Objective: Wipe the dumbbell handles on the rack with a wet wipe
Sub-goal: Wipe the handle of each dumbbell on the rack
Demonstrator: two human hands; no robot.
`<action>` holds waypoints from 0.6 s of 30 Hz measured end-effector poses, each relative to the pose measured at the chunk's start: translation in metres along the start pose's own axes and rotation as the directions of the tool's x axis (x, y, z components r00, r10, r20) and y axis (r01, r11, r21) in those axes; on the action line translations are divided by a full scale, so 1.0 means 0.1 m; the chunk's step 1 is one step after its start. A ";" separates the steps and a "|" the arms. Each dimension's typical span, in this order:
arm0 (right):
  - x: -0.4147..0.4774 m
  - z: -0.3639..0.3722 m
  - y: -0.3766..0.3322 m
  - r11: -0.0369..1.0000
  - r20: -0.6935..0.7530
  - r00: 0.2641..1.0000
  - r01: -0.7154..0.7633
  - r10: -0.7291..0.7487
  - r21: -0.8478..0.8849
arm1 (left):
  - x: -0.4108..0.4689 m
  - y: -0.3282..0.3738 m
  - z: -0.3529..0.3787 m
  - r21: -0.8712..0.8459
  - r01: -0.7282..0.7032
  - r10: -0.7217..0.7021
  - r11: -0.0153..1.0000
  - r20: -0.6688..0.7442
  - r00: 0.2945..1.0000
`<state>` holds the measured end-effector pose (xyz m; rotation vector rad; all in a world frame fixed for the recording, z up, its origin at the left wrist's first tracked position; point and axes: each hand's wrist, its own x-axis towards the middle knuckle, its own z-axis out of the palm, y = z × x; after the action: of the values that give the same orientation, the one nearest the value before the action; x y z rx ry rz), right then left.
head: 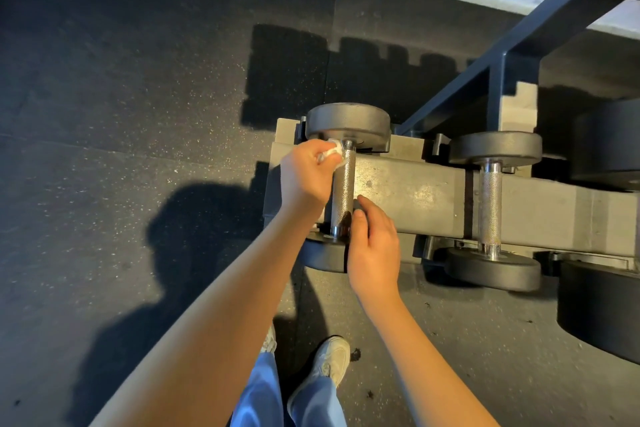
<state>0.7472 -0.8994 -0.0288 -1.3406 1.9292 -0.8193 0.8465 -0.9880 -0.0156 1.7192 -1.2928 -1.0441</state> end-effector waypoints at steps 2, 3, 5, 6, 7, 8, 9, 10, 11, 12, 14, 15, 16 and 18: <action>0.00 -0.02 0.02 1.000 0.000 1.000 -0.003 0.003 0.009 | -0.14 -0.03 0.01 0.042 0.012 -0.015 0.999 0.061 0.998; 0.00 -0.02 0.02 1.000 -0.003 1.000 -0.003 0.003 0.013 | -0.23 -0.07 0.00 0.094 0.019 -0.028 0.995 0.099 0.995; 0.00 -0.02 0.01 1.000 -0.010 1.000 -0.006 0.006 0.024 | -0.39 -0.15 -0.06 0.201 0.049 -0.084 0.978 0.169 0.982; 0.00 -0.01 0.00 1.000 -0.013 1.000 -0.006 0.006 0.029 | -0.42 -0.16 -0.10 0.218 0.071 -0.114 0.973 0.191 0.975; 0.00 -0.01 0.00 1.000 -0.014 1.000 -0.006 0.006 0.029 | -0.41 -0.16 -0.13 0.209 0.084 -0.128 0.974 0.203 0.971; -0.01 0.00 -0.01 1.000 -0.013 1.000 -0.004 0.005 0.025 | -0.37 -0.15 -0.15 0.189 0.079 -0.117 0.979 0.197 0.973; -0.01 0.01 -0.01 1.000 -0.013 1.000 0.000 0.000 0.019 | -0.30 -0.13 -0.16 0.161 0.070 -0.098 0.984 0.175 0.980; -0.02 0.02 -0.01 1.000 -0.015 1.000 0.007 -0.007 0.014 | -0.23 -0.10 -0.16 0.127 0.058 -0.076 0.990 0.141 0.987; -0.03 0.02 -0.01 1.000 -0.017 1.000 0.010 -0.010 0.015 | -0.16 -0.08 -0.15 0.082 0.053 -0.062 0.995 0.107 0.992; -0.03 0.01 0.00 1.000 -0.017 1.000 0.008 -0.007 0.020 | -0.10 -0.06 -0.12 0.028 0.058 -0.061 0.998 0.085 0.995; -0.02 0.00 0.01 0.999 -0.008 1.000 -0.007 0.008 0.033 | -0.10 -0.04 -0.09 -0.047 0.080 -0.076 0.996 0.072 0.994; -0.02 -0.01 0.02 0.999 -0.001 1.000 -0.012 0.012 0.034 | -0.14 -0.03 -0.08 -0.037 0.085 -0.082 0.996 0.078 0.994; -0.01 -0.01 0.03 0.999 0.007 1.000 -0.014 0.014 0.031 | -0.21 -0.03 -0.08 0.016 0.088 -0.089 0.996 0.099 0.991; -0.01 -0.02 0.05 1.000 0.019 1.000 -0.020 0.019 0.024 | -0.36 -0.10 -0.12 0.162 0.092 -0.122 0.983 0.185 0.975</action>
<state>0.7432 -0.8967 -0.0310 -1.3085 1.9088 -0.8150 0.8549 -0.9500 -0.0137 1.8554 -1.4474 -1.2285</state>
